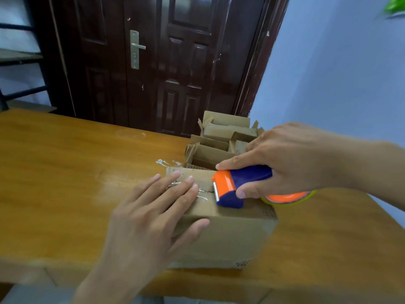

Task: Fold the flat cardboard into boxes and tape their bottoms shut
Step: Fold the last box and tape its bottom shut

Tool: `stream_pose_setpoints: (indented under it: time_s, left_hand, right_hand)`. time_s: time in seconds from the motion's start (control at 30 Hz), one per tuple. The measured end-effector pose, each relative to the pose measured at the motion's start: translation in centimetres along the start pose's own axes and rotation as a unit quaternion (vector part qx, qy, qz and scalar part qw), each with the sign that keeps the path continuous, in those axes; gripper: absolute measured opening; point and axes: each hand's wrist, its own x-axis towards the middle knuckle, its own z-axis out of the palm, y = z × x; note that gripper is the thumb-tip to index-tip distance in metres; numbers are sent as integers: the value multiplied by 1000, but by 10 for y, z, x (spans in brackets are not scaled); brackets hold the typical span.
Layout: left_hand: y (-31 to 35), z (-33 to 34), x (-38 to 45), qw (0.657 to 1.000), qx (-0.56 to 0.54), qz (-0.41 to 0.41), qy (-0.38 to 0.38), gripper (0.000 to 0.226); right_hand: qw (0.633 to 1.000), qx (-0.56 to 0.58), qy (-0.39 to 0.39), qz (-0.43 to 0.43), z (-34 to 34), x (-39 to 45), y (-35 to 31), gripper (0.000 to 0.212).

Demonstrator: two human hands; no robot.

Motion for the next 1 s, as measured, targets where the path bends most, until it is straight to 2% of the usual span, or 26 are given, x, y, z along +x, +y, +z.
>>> stream_pose_setpoints:
  time_s: [0.13,0.3,0.53,0.8,1.0]
  left_hand:
    - [20,1,6,999,37,-33,13,46]
    - [35,12,7,996,62,-52,-37,53]
    - [29,18,6,998,56,-37,13,43]
    - [25,18,4,998,44,-28,20,44]
    - [23,16,4,999,34,-34,26,43]
  right_hand:
    - [1000,4,16,2,3,-1,1,74]
    - [1000,14,22,13,4,-4,1,72]
    - [999,20,22,17,6,-8,6,66]
    - [996,77,11,35,8,-22,14,62]
    - [996,79,5,46,16,-39,20,63]
